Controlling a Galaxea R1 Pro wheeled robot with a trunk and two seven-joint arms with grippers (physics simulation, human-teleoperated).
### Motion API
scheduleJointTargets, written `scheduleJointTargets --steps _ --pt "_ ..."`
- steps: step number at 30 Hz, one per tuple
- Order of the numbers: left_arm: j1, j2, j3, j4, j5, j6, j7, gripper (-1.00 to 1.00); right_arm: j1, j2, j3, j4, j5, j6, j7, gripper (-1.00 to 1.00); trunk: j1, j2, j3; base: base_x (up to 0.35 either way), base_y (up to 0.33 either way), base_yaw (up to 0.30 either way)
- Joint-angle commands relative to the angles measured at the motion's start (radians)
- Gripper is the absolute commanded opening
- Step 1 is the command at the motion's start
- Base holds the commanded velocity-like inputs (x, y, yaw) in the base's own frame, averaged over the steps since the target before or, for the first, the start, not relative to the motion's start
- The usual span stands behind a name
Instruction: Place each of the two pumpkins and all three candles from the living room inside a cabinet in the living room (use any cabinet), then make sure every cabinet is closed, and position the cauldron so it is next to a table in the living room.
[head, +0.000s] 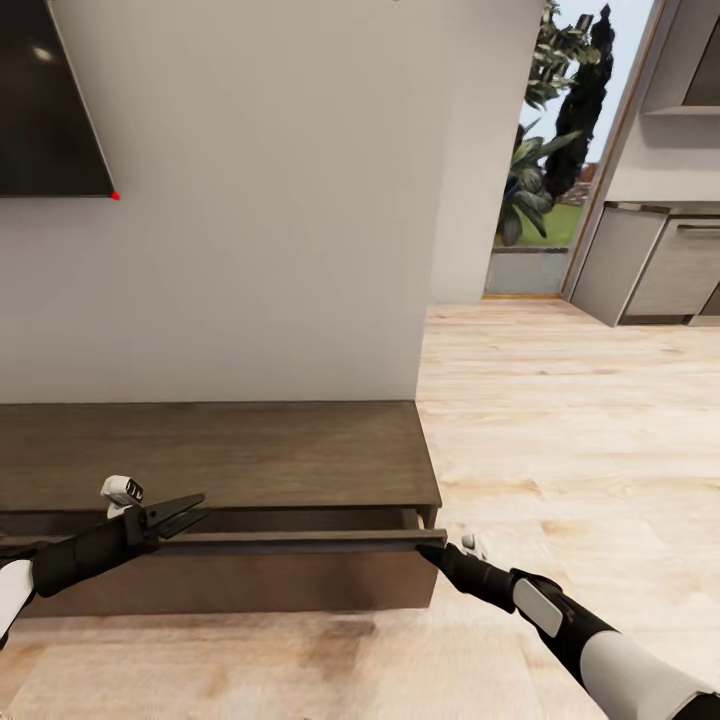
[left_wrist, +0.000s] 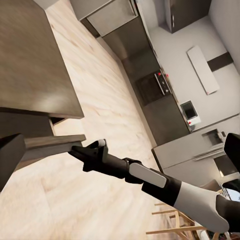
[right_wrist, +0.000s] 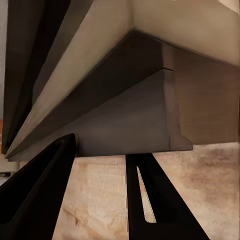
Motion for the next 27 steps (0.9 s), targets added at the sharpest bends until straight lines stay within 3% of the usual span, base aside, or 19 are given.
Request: scheduleJointTargets --steps 1,27 --pt "0.0 0.0 0.001 0.0 -0.001 0.004 -0.003 1.0 -0.002 -0.001 -0.001 -0.029 -0.031 0.016 0.048 -1.0 -0.001 -0.001 -0.001 -0.08 0.0 0.0" --pt "0.0 0.0 0.001 0.0 -0.001 0.004 -0.003 1.0 -0.002 -0.001 -0.001 -0.031 -0.031 0.015 0.049 -1.0 -0.001 -0.001 -0.001 -0.042 0.0 0.0"
